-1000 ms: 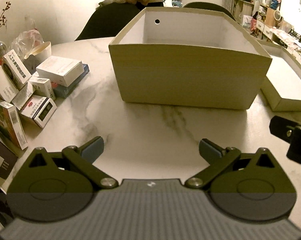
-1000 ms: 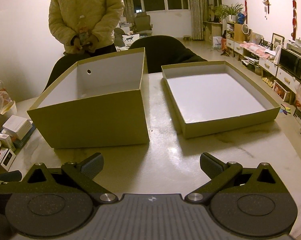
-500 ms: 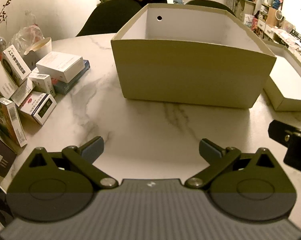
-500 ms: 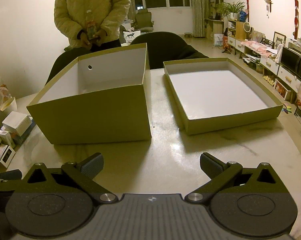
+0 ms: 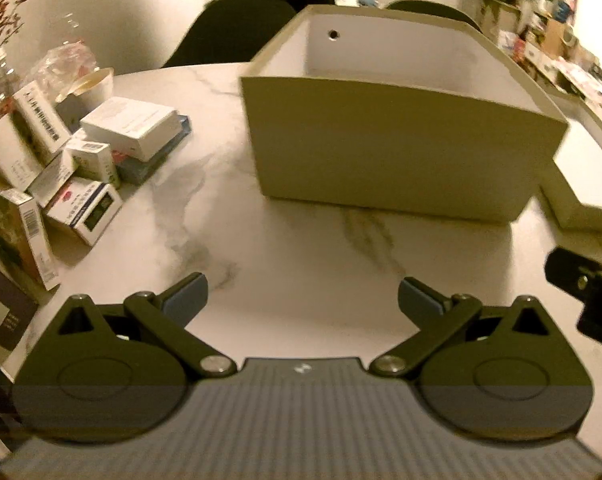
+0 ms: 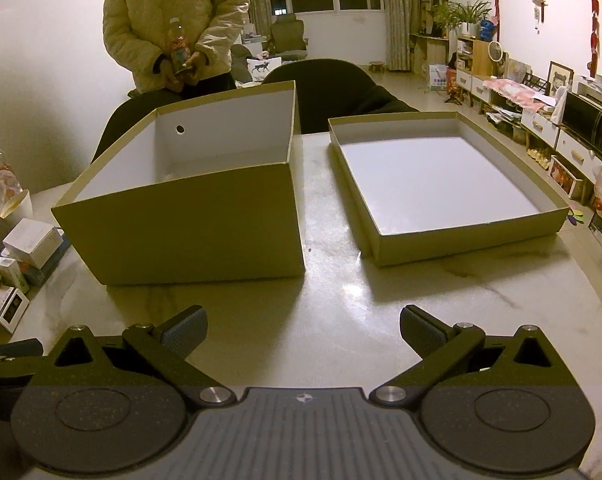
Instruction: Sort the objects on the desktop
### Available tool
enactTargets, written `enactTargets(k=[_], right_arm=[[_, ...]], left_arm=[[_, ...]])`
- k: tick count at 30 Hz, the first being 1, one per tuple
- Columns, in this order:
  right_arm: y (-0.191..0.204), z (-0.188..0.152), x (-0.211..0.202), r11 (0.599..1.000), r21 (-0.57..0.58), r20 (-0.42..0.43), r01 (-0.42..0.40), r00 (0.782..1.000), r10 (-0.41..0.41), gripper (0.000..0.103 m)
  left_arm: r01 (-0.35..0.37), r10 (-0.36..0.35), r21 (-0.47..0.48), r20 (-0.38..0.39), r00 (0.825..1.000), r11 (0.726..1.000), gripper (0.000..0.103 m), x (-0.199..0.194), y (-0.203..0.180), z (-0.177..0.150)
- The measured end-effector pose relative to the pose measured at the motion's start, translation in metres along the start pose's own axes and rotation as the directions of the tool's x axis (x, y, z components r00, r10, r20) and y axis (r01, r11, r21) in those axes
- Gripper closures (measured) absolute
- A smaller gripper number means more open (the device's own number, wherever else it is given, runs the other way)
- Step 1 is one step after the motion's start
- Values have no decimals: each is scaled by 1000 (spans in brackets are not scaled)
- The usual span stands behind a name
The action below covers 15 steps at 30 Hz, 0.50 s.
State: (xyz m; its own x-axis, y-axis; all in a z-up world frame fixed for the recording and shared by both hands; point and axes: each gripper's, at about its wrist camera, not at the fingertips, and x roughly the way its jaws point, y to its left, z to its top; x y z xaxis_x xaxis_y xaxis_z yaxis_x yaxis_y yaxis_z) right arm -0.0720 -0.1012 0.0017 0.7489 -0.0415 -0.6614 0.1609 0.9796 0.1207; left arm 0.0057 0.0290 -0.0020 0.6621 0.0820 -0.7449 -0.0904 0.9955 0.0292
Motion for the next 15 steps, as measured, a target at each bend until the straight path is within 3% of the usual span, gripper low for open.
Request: enactTargets(k=[5, 15], right_arm=[[-7, 13, 6, 1000, 17, -4, -9, 1000, 9, 0], [3, 30, 46, 997, -20, -34, -80, 996, 80, 0]], left_arm=[[-45, 48, -80, 30, 998, 996, 0, 0, 20, -1], [-131, 135, -185, 8, 991, 974, 0, 0, 63, -5]])
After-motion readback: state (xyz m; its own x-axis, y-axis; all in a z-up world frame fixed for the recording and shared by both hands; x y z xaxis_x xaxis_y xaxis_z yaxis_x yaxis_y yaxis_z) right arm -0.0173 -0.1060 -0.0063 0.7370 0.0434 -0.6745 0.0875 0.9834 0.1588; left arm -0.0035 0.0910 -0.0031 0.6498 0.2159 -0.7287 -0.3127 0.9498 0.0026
